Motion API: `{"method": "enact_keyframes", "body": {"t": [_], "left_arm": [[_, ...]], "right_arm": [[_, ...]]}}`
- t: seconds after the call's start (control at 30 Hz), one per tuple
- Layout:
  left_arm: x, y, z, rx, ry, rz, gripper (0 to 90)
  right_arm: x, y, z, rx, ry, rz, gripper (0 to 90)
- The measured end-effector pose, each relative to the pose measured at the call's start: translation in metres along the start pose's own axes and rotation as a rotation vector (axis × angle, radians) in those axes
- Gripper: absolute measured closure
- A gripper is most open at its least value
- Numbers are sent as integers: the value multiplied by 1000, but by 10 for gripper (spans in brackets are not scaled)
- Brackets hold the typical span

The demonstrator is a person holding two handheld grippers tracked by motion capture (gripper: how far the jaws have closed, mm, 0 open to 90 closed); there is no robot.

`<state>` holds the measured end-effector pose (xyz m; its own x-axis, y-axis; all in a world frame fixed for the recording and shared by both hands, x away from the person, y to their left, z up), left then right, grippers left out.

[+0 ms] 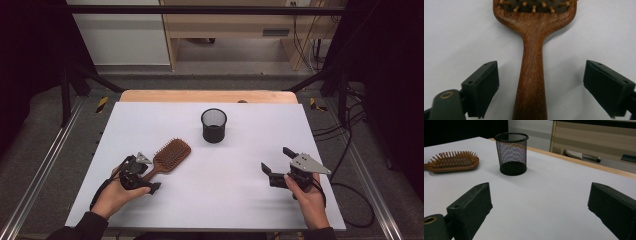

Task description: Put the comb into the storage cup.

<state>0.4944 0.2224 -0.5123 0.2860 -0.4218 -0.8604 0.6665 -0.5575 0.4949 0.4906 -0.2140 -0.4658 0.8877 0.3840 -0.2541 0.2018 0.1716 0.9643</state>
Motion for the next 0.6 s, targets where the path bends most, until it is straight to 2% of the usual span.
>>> {"method": "enact_keyframes", "body": {"t": [0.37, 0.6], "left_arm": [[-2, 4, -4, -16, -14, 27, 334], [-1, 10, -7, -8, -28, 27, 467]], "right_arm": [[0, 0, 0, 0, 2, -4, 51], [0, 0, 0, 2, 3, -3, 50]]}}
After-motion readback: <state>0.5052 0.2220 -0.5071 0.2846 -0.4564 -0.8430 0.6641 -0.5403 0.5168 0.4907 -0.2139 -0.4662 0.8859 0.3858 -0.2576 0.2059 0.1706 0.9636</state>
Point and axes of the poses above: each handheld gripper's, and its own axes: x roughly forward along the jaws, y roughly out of its top, z roughly to its right, the point moved 6 cm from there along x, roughly forward along the jaws, and after that the axes turned 9 degrees about -y, right-handed, at the moved point
